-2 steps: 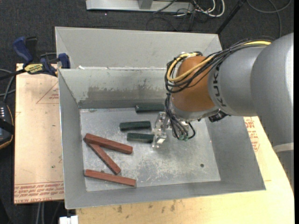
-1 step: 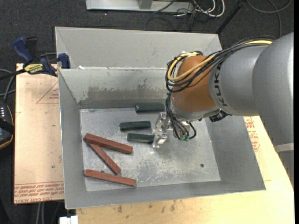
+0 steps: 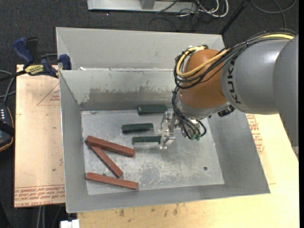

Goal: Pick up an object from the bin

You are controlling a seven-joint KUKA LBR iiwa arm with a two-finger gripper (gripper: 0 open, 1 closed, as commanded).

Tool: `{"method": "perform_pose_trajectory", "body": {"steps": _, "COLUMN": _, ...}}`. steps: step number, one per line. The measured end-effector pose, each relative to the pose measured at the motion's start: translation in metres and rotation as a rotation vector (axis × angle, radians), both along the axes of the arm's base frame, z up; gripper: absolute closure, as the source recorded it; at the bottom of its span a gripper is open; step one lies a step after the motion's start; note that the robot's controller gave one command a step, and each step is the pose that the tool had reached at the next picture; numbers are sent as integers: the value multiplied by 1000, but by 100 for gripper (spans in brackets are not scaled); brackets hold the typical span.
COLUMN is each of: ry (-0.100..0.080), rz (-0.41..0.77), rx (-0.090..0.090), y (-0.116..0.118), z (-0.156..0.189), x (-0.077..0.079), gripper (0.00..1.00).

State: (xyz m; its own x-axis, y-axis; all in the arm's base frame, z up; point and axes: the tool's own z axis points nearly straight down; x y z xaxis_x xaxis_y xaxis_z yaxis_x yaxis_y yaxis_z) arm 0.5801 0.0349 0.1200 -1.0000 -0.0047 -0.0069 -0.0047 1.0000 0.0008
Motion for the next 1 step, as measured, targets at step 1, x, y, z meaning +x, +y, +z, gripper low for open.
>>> {"method": "perform_pose_trajectory", "body": {"steps": 1, "ry": 3, "rz": 11, "rx": 0, "y": -10, "z": 131, "x": 9, "gripper": 100}}
